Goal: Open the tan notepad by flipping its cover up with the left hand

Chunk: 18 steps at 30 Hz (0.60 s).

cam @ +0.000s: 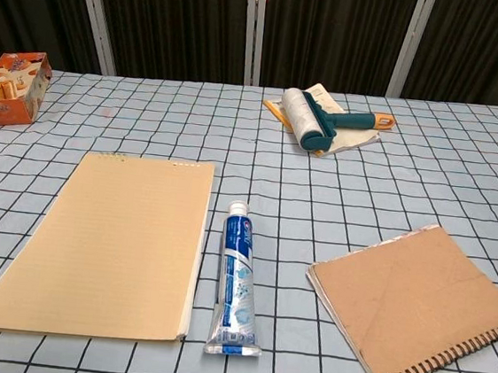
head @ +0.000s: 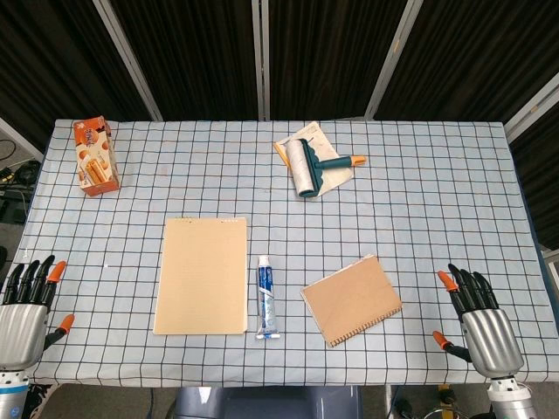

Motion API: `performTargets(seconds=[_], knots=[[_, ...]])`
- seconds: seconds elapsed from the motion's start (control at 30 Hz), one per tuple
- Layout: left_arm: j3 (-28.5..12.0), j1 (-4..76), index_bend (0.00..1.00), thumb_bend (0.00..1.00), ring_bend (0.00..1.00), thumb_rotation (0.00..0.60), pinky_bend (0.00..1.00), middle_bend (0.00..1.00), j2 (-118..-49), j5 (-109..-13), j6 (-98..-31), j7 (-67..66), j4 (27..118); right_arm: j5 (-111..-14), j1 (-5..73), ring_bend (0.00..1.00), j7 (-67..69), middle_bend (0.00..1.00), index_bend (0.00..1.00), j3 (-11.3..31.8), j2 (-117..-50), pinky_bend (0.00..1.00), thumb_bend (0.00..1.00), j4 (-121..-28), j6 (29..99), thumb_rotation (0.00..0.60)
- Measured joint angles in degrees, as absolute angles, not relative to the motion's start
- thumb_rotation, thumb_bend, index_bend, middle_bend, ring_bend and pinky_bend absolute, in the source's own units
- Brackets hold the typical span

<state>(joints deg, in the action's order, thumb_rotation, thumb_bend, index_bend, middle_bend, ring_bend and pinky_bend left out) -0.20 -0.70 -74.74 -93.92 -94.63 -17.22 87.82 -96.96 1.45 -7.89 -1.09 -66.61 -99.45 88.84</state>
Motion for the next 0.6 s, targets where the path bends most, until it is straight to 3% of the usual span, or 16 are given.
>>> performTargets(seconds=[0.6], knots=[[0.7,-0.5,0.0,0.22,0.0,0.6,0.0,0.0,-74.2,-94.4,-93.4,-16.7,87.9,-97.0,1.6,0.0,-8.2,0.0,0.03,-1.0,-66.7,0.0,0.08,-99.9,88.5,0.6]])
